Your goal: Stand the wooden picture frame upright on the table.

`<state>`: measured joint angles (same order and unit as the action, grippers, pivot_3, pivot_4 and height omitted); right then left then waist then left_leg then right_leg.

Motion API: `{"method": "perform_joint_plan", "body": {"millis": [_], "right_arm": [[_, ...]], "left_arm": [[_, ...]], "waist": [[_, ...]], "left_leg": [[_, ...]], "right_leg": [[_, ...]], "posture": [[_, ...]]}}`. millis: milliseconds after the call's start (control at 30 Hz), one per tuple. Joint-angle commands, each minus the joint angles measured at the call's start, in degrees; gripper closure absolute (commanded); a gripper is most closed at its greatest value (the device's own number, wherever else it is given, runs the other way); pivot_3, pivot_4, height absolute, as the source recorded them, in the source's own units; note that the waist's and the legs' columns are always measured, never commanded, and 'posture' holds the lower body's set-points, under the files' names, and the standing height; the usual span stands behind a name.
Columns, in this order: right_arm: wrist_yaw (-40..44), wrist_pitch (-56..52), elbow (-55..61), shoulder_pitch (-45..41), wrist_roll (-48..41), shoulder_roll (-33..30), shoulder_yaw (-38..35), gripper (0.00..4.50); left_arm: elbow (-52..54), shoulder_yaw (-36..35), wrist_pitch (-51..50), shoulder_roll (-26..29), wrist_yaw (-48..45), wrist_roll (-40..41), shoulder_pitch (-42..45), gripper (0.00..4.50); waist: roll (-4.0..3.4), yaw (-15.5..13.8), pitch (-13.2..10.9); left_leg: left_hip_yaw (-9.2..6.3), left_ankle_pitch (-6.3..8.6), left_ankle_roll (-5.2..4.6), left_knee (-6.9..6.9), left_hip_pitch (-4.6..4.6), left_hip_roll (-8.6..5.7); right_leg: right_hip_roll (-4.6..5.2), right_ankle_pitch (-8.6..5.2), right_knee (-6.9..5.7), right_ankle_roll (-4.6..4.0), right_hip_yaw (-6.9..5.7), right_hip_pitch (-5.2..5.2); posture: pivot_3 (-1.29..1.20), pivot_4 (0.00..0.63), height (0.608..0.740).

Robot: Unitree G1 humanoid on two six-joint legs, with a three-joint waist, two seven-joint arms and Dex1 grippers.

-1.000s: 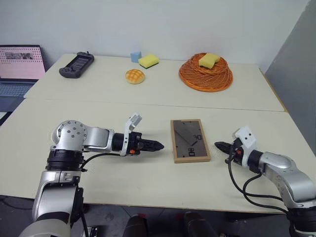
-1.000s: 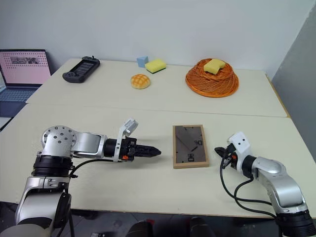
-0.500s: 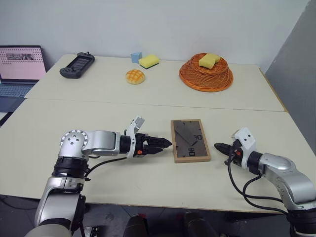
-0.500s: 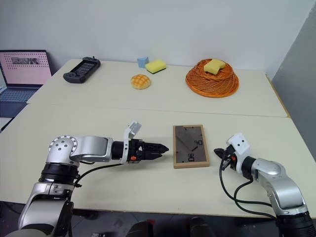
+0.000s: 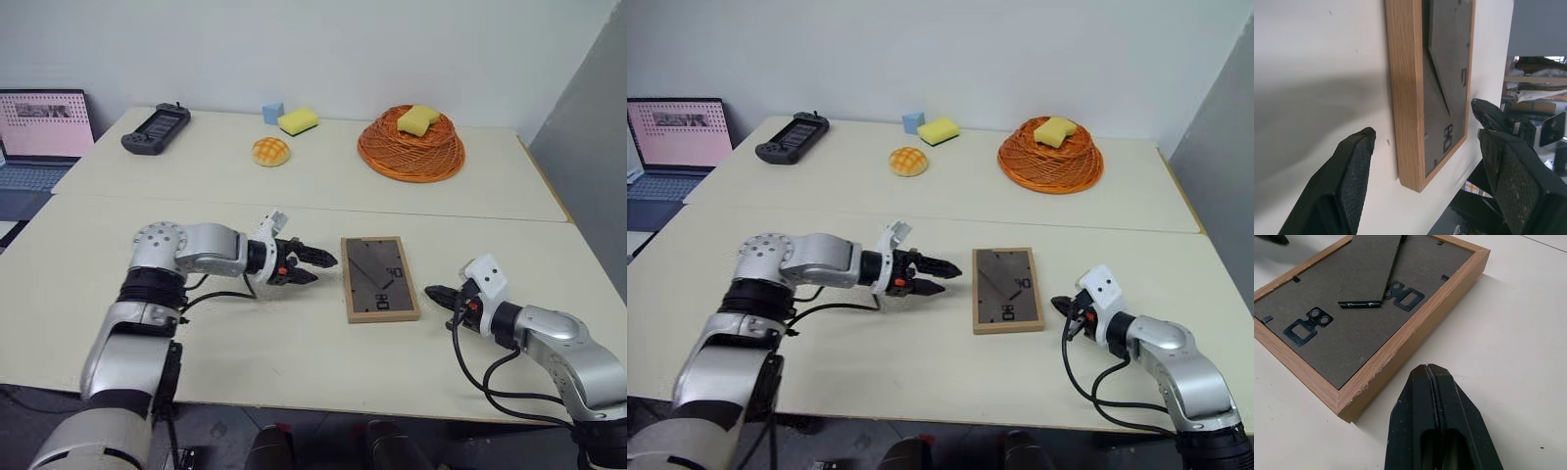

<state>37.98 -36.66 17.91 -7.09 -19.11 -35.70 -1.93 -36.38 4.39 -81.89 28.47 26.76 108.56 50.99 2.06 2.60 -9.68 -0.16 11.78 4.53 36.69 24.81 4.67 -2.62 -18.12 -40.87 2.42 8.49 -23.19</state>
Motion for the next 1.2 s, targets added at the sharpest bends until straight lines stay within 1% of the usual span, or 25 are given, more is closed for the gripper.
{"method": "perform_joint_plan", "body": {"millis": [33,200,367,433,467,533,567,733,933,1100,1200], "right_arm": [[-1.2,0.7,1.6,-1.8,0.5,0.3,-0.2,4.50],[-3.2,2.0,-0.6,-3.9,2.5,0.9,0.3,4.50],[-4.7,2.5,-2.3,-5.5,3.7,2.4,1.1,4.50],[-5.0,2.5,-2.3,-5.9,3.9,2.8,1.5,4.50],[-5.0,2.4,-2.4,-6.1,4.0,3.0,1.6,4.50],[-4.9,2.5,-2.3,-6.2,4.1,3.2,1.8,4.50],[-4.8,2.5,-2.4,-6.4,4.2,3.3,1.8,4.50],[-4.8,2.9,-3.3,-6.8,4.8,3.5,2.0,4.50],[-4.6,3.7,-4.8,-6.1,5.6,3.3,2.7,4.50],[-4.6,7.5,-9.4,-4.8,8.6,3.3,4.7,4.50],[-4.4,7.6,-8.9,-4.3,9.0,4.4,6.1,4.50]], "left_arm": [[3.9,-0.8,2.6,-3.3,5.7,1.9,-4.8,0.93],[9.1,-2.2,6.0,-6.1,12.7,4.4,-9.7,0.93],[10.8,-4.4,7.6,-8.5,16.1,4.4,-11.6,0.93],[11.5,-5.0,7.6,-9.3,16.8,4.4,-11.7,0.57],[11.8,-5.4,7.2,-9.9,16.9,4.4,-11.7,0.47],[12.6,-5.8,6.0,-10.5,16.5,4.4,-11.7,0.07],[13.0,-5.9,5.0,-10.6,15.7,4.4,-11.5,0.02],[14.0,-5.8,2.6,-10.4,13.5,4.4,-10.7,0.02],[13.6,-4.8,0.1,-8.1,10.8,4.4,-10.1,0.02],[12.2,-4.3,1.1,-7.7,10.7,4.4,-9.3,0.02],[12.1,-4.3,1.7,-7.9,11.1,4.4,-9.2,0.02]], "waist": [[0.00,0.1,0.0],[-0.03,0.0,0.0],[-0.02,-0.5,0.1],[-0.04,-0.7,0.1],[-0.04,-0.7,0.1],[-0.06,-0.8,0.1],[-0.05,-0.9,0.1],[-0.05,-0.9,0.1],[-0.05,-0.8,0.1],[-0.05,-0.8,0.1],[-0.06,-0.7,0.1]], "left_leg": [[-0.01,-0.06,0.10,-0.01,-0.01,0.00],[0.00,-0.08,0.14,0.00,-0.02,-0.01],[0.01,-0.08,0.15,0.02,-0.02,-0.07],[0.02,-0.09,0.15,0.02,-0.02,-0.07],[0.02,-0.09,0.15,0.02,-0.02,-0.08],[0.02,-0.09,0.15,0.02,-0.02,-0.10],[0.02,-0.09,0.16,0.02,-0.02,-0.11],[0.02,-0.08,0.17,0.02,-0.01,-0.12],[0.02,-0.08,0.17,0.02,-0.01,-0.11],[0.02,-0.08,0.16,0.01,-0.01,-0.12],[0.03,-0.08,0.16,0.00,-0.02,-0.11]], "right_leg": [[0.00,0.00,-0.01,0.00,0.01,-0.01],[0.01,0.00,0.00,0.00,0.08,0.01],[0.03,-0.01,0.01,0.02,0.13,0.04],[0.03,-0.01,0.01,0.02,0.16,0.04],[0.03,-0.01,0.01,0.02,0.17,0.04],[0.03,-0.01,0.03,0.02,0.19,0.06],[0.04,-0.01,0.03,0.03,0.20,0.06],[0.03,-0.03,0.04,0.05,0.19,0.06],[0.03,-0.04,0.03,0.07,0.20,0.06],[0.03,-0.04,0.05,0.08,0.19,0.05],[0.03,-0.04,0.05,0.08,0.21,0.05]], "posture": [[0.00,0.150,0.740],[0.00,0.150,0.740],[0.00,0.150,0.740],[0.00,0.150,0.740],[0.00,0.150,0.740],[0.00,0.150,0.740],[0.00,0.150,0.740],[0.00,0.150,0.740],[0.00,0.150,0.740],[0.00,0.150,0.740],[0.00,0.150,0.740]]}}
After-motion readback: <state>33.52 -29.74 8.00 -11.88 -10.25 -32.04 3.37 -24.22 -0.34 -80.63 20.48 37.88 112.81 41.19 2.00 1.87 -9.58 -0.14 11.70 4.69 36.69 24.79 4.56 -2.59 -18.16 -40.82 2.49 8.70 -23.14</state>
